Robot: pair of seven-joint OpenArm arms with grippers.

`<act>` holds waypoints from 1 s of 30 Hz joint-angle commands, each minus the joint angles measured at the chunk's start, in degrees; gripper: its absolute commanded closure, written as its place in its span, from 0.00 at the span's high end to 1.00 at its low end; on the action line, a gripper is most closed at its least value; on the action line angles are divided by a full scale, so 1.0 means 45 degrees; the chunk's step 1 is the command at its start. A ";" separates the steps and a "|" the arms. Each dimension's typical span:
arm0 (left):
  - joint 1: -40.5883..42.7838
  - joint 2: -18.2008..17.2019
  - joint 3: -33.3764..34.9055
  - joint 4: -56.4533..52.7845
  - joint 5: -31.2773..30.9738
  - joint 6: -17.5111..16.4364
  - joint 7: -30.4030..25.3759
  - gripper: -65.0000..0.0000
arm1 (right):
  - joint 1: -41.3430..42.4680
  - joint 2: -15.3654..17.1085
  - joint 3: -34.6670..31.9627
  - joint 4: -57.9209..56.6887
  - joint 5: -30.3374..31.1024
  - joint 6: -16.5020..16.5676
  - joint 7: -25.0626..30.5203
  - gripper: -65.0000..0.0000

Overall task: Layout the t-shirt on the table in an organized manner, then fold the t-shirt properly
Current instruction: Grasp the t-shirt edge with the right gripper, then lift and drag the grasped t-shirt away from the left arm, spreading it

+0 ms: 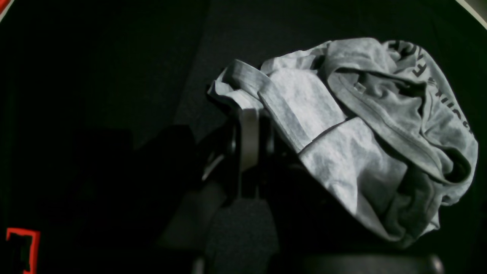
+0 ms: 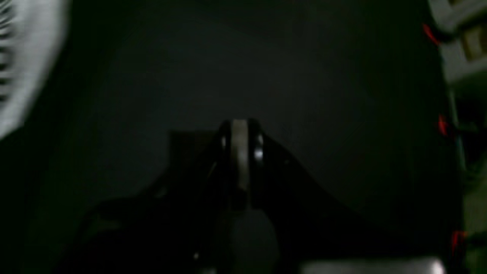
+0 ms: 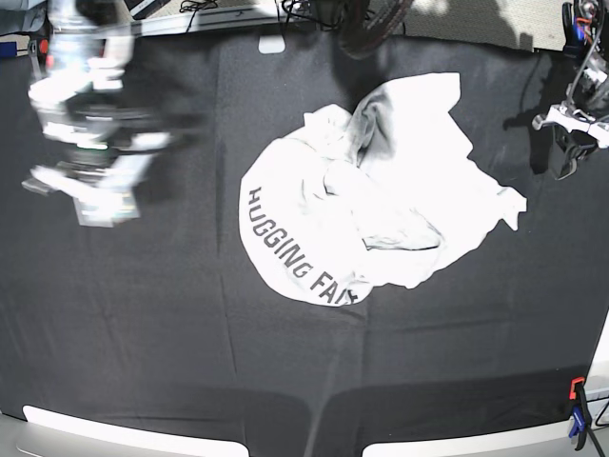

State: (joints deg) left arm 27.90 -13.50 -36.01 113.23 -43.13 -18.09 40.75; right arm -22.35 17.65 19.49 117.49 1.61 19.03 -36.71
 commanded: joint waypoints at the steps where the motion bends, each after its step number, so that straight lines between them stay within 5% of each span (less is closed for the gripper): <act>1: -0.0029 -0.0146 -0.0058 0.0189 -0.0199 -0.0049 -0.0291 0.00 | 0.0034 0.0126 0.0185 0.0267 0.0699 0.0083 0.0325 0.00; 5: -0.0029 -0.0146 -0.0058 0.0189 -0.0199 -0.0044 -0.0291 0.00 | 0.0024 0.0131 -0.0359 0.0277 0.2472 0.1972 0.0189 0.00; 7: -0.0029 -0.0146 -0.0058 0.0189 -0.0199 -0.0049 -0.0291 0.00 | 0.0024 0.0136 -0.1370 0.0311 0.2477 0.2365 -0.0204 0.01; 11: -0.0029 -0.0146 -0.0058 0.0189 -0.0199 -0.0049 -0.0291 0.00 | 0.0083 0.0131 -0.4027 0.0311 0.1802 0.2637 -0.0136 0.40; 13: -0.0029 -0.0141 -0.0058 0.0189 -0.0194 -0.0053 -0.0291 0.00 | 0.0223 0.0131 -0.5425 0.0306 0.0821 0.2633 0.0194 0.47; 20: -0.0029 -0.0146 -0.0058 0.0189 -0.0199 -0.0053 -0.0291 0.00 | 0.1268 -0.0262 -0.8694 0.0044 -0.1904 0.1603 0.0335 0.47; 30: -0.0029 -0.0146 -0.0058 0.0189 -0.0199 -0.0049 -0.0291 0.00 | 0.2497 -0.1647 -0.9408 -0.2331 -0.2739 0.0865 0.0763 0.46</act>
State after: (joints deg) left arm 27.92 -13.50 -36.01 113.23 -43.13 -18.09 40.73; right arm -11.68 10.44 -22.85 105.86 -10.83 23.09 -34.83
